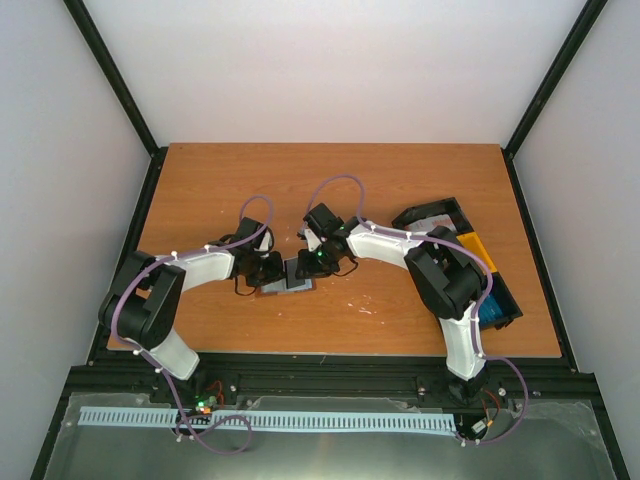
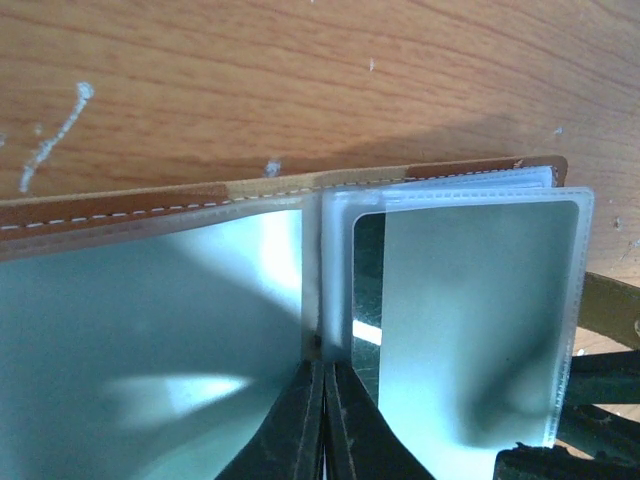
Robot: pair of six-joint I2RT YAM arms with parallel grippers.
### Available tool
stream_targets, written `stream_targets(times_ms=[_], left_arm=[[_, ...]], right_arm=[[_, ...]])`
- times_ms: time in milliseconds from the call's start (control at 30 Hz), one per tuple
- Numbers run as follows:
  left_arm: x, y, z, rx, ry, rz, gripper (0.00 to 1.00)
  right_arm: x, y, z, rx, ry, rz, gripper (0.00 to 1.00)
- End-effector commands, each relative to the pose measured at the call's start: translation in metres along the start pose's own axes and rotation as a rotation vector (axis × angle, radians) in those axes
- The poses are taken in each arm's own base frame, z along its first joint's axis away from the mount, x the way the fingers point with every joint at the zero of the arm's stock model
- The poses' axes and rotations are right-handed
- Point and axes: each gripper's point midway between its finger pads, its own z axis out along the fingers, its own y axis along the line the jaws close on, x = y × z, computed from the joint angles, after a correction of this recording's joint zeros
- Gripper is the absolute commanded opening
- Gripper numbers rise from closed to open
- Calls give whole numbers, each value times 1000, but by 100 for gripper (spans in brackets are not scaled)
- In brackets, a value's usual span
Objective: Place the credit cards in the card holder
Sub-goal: Turn over the card slot in the card holder.
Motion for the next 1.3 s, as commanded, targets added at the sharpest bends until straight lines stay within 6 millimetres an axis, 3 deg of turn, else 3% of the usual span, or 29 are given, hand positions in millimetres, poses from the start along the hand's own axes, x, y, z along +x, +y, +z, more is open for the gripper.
stream_targets(times_ms=[0,100,333,567,767,1133,1267], left_arm=[[0,8,-3,-61,-5,-13,5],[-6,11,-11,-98,-39,-27,5],[-34,11,-50,-189,-181,-47,6],[-42,8,-66,-207,-226,-66,7],[-55,6,-93,-223,-311,-79,9],[-66,14,-120,-211,-372,-127,10],[-70,8,-128,-170,-398,-103,12]], right_arm=[[-7,27,-16,-60,-32,-59,27],[-7,37,-18,-112,-33,-75,27],[-10,66,-22,-239,-40,-135,40],[-12,79,-8,-288,-15,-156,41],[-21,96,-6,-312,-32,-190,43],[-22,97,20,-341,2,-166,43],[-26,97,24,-343,-11,-152,42]])
